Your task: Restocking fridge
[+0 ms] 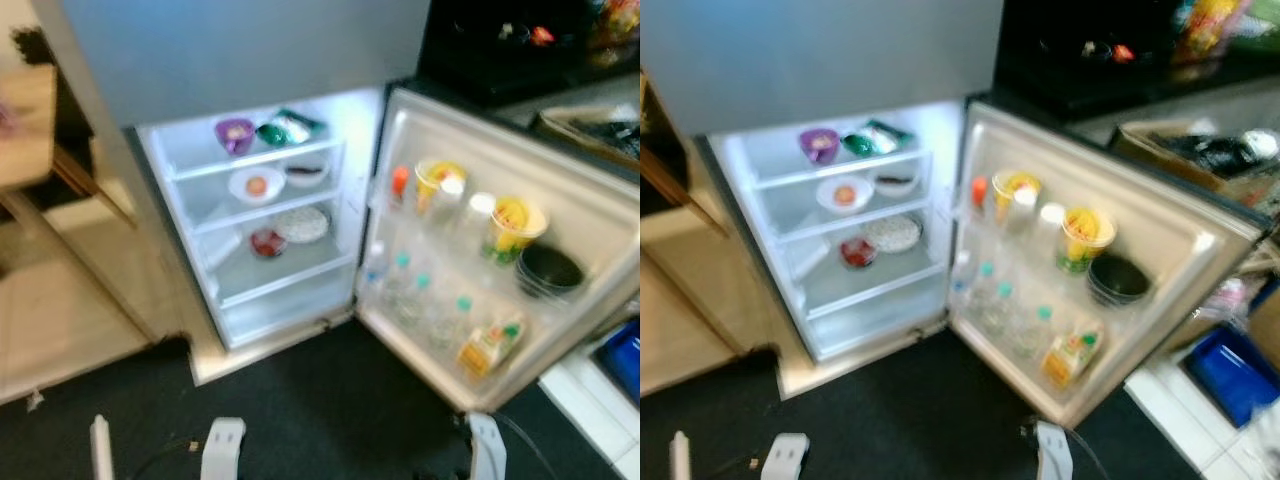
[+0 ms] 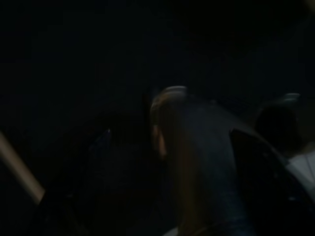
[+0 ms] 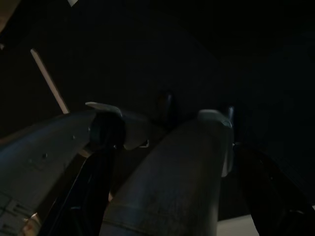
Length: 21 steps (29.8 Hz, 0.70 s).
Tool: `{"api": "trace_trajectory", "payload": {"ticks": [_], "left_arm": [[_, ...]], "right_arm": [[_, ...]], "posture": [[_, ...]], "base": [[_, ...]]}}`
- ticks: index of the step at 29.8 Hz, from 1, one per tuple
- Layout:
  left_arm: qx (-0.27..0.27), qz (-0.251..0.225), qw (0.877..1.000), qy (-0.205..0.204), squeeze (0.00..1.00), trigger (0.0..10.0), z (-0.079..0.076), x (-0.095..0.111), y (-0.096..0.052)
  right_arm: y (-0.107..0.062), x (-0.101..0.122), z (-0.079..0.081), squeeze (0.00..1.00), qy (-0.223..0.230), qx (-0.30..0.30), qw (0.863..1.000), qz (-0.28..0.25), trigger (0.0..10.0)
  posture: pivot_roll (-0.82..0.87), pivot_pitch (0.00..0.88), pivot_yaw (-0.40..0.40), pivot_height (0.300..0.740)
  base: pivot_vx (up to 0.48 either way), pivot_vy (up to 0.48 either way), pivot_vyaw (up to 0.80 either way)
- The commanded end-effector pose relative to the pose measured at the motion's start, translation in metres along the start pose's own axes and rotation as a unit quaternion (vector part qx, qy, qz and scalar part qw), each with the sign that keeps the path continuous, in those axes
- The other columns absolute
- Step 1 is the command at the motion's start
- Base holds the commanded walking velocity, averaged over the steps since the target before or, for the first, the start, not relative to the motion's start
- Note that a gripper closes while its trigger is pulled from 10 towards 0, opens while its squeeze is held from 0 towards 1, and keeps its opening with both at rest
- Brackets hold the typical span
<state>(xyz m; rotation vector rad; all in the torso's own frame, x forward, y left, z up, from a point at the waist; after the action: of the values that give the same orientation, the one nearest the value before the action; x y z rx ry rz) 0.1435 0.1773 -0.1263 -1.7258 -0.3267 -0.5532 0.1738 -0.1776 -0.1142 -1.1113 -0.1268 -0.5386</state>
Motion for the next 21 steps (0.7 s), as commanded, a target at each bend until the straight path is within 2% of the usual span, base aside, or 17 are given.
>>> {"api": "trace_trajectory", "payload": {"ticks": [1, 4, 21], "left_arm": [[-0.01, 0.023, 1.0, -0.003, 0.0, 10.0, -0.0021, -0.0136, -0.0028], [-0.014, 0.025, 1.0, -0.002, 0.0, 10.0, -0.0016, -0.0132, -0.003], [-0.026, 0.03, 0.999, -0.004, 0.0, 10.0, -0.0074, -0.0163, -0.0024]], "right_arm": [[-0.0011, -0.0012, -0.0024, 0.0, -0.002, -0.004, 1.0, 0.002, 10.0], [-0.0011, -0.0013, -0.0024, 0.0, -0.002, -0.004, 1.0, 0.002, 10.0], [-0.0017, -0.0012, -0.0042, 0.0, -0.002, -0.008, 1.0, 0.001, 10.0]], "posture": [[-0.01, 0.059, -0.017, 0.74], [-0.01, 0.06, -0.017, 0.74], [-0.01, 0.06, -0.019, 0.74]], "base": [[0.0, 0.0, 0.0], [0.0, 0.0, 0.0], [0.0, -0.472, 0.0]]}}
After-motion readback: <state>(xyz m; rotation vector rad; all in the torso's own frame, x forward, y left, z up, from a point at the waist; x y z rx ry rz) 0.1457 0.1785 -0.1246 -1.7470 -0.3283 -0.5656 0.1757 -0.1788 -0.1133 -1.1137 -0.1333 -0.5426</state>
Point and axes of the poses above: a point about 5 cm out from each wrist's last joint towards the gripper, its own y axis pointing out of the wrist towards the gripper, its own x axis along the axis of the wrist's last joint, z = x × y, the point moved 3 cm from there along y, pointing out of the wrist towards the gripper, and after that the axes turned 8 degrees about y, right-handed, at the moved point
